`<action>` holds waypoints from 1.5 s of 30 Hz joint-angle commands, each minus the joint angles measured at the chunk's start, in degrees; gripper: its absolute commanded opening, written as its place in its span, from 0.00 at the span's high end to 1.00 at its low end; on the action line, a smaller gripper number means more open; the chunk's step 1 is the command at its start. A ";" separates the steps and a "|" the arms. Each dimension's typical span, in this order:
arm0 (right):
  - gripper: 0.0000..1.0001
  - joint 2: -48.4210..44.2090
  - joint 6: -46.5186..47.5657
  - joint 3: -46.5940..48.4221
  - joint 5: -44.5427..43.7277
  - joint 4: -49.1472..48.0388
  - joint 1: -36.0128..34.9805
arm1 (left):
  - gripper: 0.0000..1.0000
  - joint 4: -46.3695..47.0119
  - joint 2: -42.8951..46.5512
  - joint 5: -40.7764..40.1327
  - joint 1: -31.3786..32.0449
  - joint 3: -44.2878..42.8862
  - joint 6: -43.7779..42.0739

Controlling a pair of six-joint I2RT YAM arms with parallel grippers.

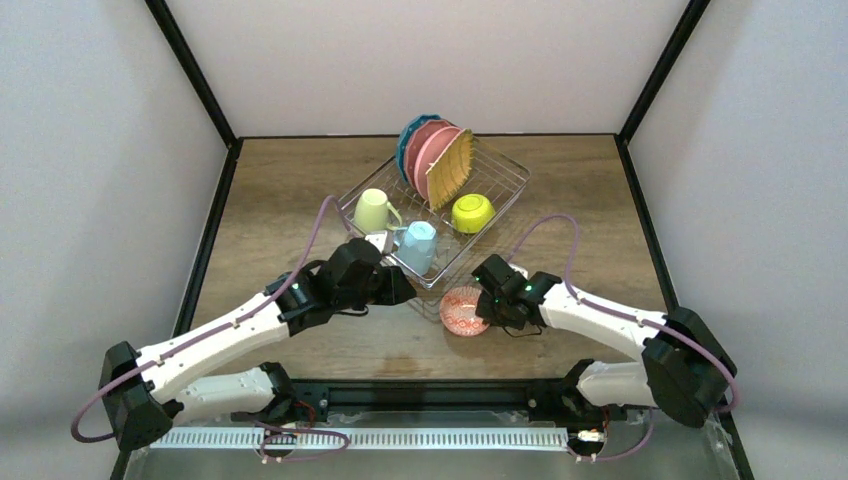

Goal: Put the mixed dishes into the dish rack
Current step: Grab the bowl at the center of the board, then pass from the right arm to the left

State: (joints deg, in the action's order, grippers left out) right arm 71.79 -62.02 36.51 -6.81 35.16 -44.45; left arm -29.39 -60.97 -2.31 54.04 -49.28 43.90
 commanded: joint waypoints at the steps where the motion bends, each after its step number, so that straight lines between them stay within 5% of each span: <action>1: 0.99 -1.22 -1.33 -1.25 -1.53 1.63 -0.33 | 0.05 -1.41 1.48 -0.20 0.32 -1.31 -0.54; 13: 0.99 -11.14 0.76 8.48 -5.63 10.43 -1.28 | 0.04 -2.60 0.23 0.24 0.28 -5.63 0.07; 28: 0.99 -9.03 5.86 22.80 -7.11 14.05 -3.01 | 0.04 -2.65 -11.01 0.57 0.28 -15.85 -2.68; 45: 0.99 -8.80 8.94 25.85 -2.73 10.66 -3.01 | 0.05 -0.38 -17.36 0.14 0.32 -18.66 -2.56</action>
State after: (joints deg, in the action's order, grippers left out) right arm 63.72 -53.91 59.24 -10.72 49.04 -47.00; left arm -30.96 -77.06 -2.24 54.04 -66.43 41.74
